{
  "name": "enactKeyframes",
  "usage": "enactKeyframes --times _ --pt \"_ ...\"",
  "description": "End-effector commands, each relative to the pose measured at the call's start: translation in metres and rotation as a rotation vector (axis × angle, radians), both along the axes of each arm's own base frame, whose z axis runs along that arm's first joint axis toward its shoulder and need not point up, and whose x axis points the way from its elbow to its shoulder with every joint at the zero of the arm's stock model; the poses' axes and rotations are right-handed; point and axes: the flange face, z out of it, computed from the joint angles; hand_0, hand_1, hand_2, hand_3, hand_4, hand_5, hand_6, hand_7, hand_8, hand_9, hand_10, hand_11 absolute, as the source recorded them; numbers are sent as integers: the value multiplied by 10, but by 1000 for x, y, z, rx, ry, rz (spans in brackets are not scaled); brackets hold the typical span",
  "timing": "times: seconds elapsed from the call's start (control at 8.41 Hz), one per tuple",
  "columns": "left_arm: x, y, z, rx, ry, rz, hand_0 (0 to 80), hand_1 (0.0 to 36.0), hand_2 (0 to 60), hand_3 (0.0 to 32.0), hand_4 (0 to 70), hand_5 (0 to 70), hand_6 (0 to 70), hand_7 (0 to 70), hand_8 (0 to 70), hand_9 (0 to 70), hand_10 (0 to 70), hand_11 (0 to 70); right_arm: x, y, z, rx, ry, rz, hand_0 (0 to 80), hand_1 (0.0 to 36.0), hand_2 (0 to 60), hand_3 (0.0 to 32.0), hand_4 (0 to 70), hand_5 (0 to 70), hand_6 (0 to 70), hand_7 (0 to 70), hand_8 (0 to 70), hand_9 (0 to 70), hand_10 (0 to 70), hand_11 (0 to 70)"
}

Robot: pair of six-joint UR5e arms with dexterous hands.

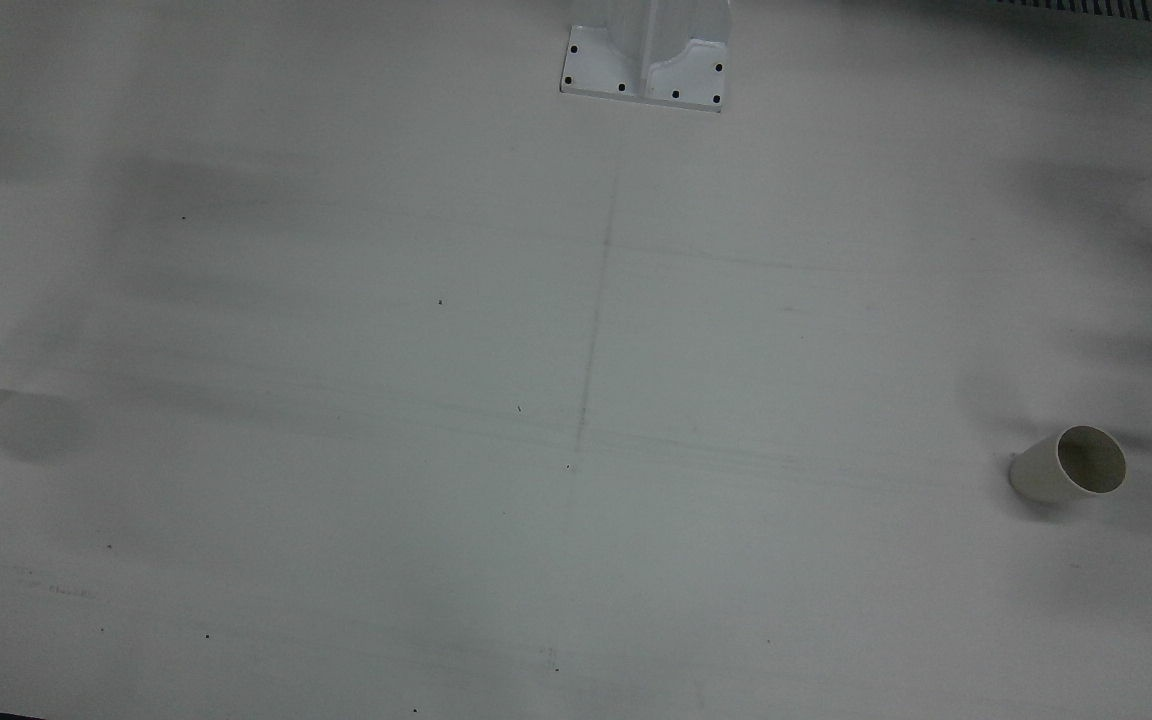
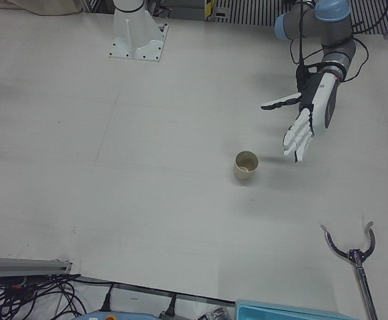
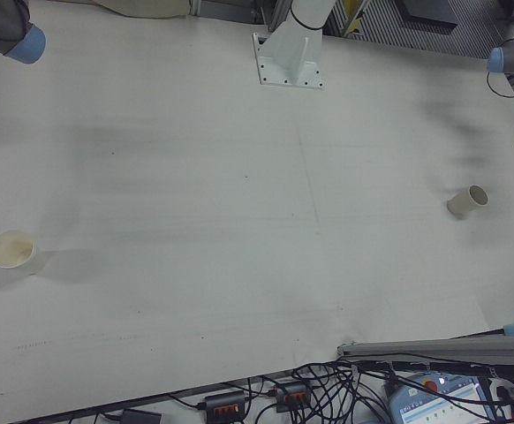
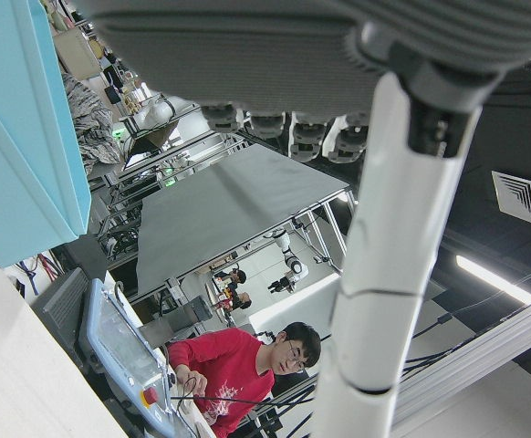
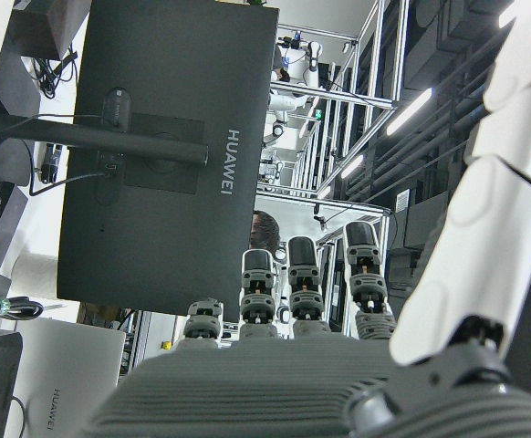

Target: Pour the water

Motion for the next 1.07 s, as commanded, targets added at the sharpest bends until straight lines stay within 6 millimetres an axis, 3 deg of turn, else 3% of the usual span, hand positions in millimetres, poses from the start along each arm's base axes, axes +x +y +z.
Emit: enactKeyframes --times 0.0,0.24,0.36,0.59,0.83,0.95 --pt "-8 5 -41 2 13 -20 718 259 0 0 146 0 60 74 40 0 5 35 4 6 -3 4 -3 4 485 116 79 0 299 156 140 260 143 177 47 75" --pt "-11 9 -44 5 24 -20 677 230 0 0 157 0 61 83 84 2 0 0 6 25 14 -25 -2 5 482 113 79 0 301 158 141 261 142 176 46 73" --pt "-11 9 -49 16 34 -21 623 214 0 0 156 0 60 80 71 2 0 1 7 27 16 -26 -3 6 478 109 83 0 296 157 140 258 141 175 44 71" --pt "-15 10 -62 19 81 -13 620 210 0 0 149 0 56 77 71 1 0 5 12 29 13 -18 -11 16 473 101 78 0 278 149 131 244 137 170 44 70" --pt "-34 29 -44 -16 64 -31 634 218 0 0 161 0 61 86 73 3 0 0 11 49 18 -34 -7 7 473 100 68 0 270 146 125 237 136 166 42 67" --pt "-30 30 -29 -33 26 -30 626 213 0 0 161 0 60 84 72 2 0 0 9 51 17 -33 -5 3 471 97 70 0 269 147 124 237 136 166 42 67"
